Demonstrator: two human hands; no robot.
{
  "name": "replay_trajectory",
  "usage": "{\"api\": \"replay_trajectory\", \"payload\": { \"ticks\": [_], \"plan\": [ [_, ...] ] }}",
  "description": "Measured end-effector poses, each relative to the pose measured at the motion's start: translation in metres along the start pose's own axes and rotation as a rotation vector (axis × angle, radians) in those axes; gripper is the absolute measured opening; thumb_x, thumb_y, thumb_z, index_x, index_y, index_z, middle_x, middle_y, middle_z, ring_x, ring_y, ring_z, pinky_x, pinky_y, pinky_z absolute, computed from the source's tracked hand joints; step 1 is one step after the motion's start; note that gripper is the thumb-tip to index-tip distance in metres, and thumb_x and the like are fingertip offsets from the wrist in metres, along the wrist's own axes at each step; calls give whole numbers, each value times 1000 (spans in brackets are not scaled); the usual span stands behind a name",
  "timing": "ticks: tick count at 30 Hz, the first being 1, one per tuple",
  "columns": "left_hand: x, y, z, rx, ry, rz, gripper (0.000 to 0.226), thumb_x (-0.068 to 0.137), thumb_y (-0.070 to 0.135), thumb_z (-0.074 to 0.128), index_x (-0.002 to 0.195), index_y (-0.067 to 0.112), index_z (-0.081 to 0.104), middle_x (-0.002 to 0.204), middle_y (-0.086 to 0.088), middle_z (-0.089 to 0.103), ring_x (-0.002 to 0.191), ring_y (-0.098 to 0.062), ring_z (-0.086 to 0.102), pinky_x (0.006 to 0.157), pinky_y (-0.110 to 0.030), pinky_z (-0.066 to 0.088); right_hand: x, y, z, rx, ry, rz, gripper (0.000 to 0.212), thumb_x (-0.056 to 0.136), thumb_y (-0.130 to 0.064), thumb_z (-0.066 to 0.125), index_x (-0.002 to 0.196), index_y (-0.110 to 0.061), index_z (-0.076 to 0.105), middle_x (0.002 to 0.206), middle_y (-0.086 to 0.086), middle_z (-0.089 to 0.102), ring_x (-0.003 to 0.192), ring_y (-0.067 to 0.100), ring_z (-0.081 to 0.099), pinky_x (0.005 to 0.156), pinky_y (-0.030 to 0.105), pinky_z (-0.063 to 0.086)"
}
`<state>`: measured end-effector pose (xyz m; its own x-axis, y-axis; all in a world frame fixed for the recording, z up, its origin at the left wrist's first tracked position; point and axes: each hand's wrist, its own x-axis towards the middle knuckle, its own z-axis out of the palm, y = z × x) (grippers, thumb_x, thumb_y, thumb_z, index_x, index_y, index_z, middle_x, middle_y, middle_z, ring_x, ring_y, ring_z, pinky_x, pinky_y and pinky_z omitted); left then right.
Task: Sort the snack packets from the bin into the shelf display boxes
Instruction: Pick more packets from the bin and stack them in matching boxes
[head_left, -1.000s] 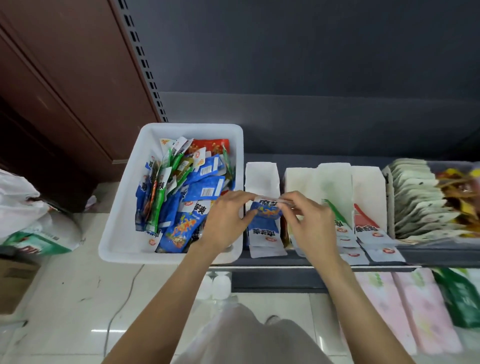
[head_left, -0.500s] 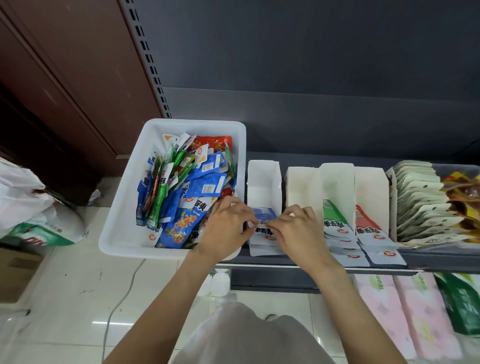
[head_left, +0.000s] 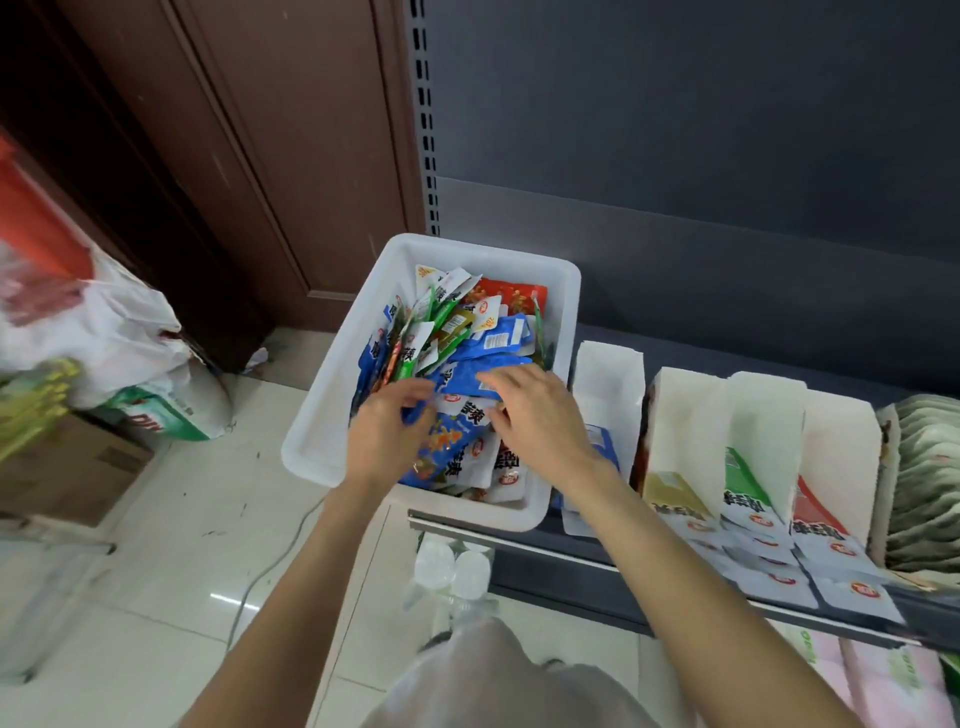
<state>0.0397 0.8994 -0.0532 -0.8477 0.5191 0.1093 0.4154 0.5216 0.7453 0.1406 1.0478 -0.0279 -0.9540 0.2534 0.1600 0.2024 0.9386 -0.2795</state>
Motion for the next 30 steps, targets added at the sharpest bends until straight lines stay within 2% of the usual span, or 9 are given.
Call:
{"api": "replay_trajectory", "payload": {
  "ticks": [3,6,10,13,16,19,23,27,30],
  "plan": [
    [3,-8,6,177,-201,35,25,88,23,62,113,19,67,104,6,70,93,-12,65,80,-29,53,28,-1,15,-262,-152,10,51,88,-7,58,137,-13,43,130,11,54,121,27,49,101,37,39],
    [6,-1,7,187,-259,-64,30,92,36,56,117,23,64,106,9,70,93,-11,64,82,-29,52,34,-8,3,-408,-196,-27,36,90,-1,49,124,-11,51,106,7,65,96,26,64,74,35,50],
    [7,18,-3,-378,-57,-376,26,93,36,55,115,24,61,105,6,65,91,-8,60,76,-23,45,11,-9,-38,-331,-30,73,25,96,-14,45,120,-15,54,100,6,68,87,26,66,65,29,43],
    [-3,35,-5,-1010,1,-592,33,89,24,63,120,22,54,108,-2,66,95,-13,66,80,-28,53,-17,-4,-54,308,271,451,19,94,-13,53,108,-11,65,89,9,69,72,18,60,55,10,39],
    [-9,50,-2,-1202,-186,-561,44,84,30,64,125,21,51,114,-2,68,102,-17,67,86,-36,54,-30,-2,-47,1184,257,718,13,92,-2,55,93,-11,65,83,5,69,68,11,65,53,14,48],
    [-11,67,2,-1144,-219,-432,30,86,23,63,115,17,58,110,-3,69,95,-18,68,71,-30,55,-37,-9,-39,1401,122,716,13,92,-2,56,99,-10,63,84,2,72,71,9,68,60,20,52],
    [-3,69,5,-802,-136,-148,23,87,7,65,109,9,61,101,-9,71,92,-26,68,78,-43,56,-43,-9,-41,1251,191,642,26,89,-5,61,111,-15,54,98,-1,68,76,-2,66,64,14,50],
    [2,80,6,-362,-242,174,28,85,9,68,112,15,66,95,17,68,80,7,62,72,-16,52,-51,8,-64,1017,398,539,52,86,-15,67,126,-36,39,108,-9,63,92,-3,62,71,15,51],
    [0,100,17,-309,-320,335,26,84,10,69,109,16,69,91,17,69,79,10,60,72,-9,48,-63,23,-89,821,395,469,47,87,-20,66,121,-42,43,97,-14,63,84,0,64,59,14,51]
  ]
}}
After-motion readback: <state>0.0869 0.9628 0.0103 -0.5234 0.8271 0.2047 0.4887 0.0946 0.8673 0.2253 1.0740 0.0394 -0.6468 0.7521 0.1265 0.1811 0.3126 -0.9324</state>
